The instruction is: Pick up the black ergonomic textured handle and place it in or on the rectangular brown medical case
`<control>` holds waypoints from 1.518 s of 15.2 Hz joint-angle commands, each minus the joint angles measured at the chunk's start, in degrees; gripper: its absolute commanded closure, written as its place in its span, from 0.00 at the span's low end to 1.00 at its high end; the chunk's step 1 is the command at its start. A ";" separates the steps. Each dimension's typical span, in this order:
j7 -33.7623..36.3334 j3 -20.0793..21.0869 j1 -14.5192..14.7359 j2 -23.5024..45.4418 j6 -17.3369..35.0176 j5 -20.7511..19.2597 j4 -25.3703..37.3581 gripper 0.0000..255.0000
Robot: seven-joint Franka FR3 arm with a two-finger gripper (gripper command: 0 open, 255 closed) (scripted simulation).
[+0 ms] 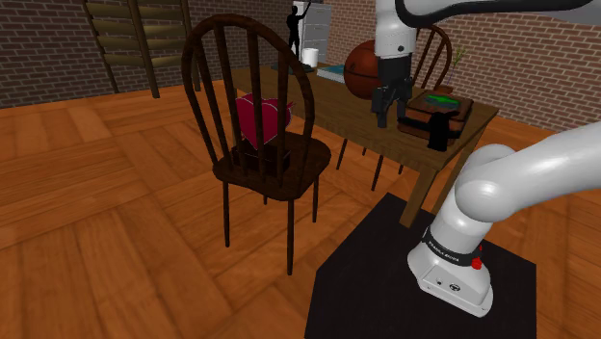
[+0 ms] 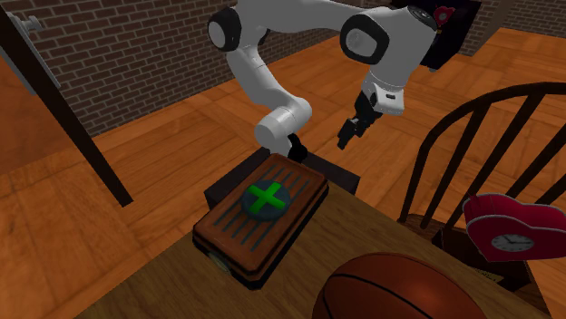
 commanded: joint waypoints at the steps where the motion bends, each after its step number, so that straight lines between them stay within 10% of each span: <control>1: 0.00 0.00 0.00 0.00 0.00 0.00 0.00 0.00; 13: -12.48 -15.01 -7.26 -9.61 -11.05 -10.70 3.42 0.00; 23: -12.45 -16.33 -8.23 -13.31 -7.52 -12.19 -3.75 0.00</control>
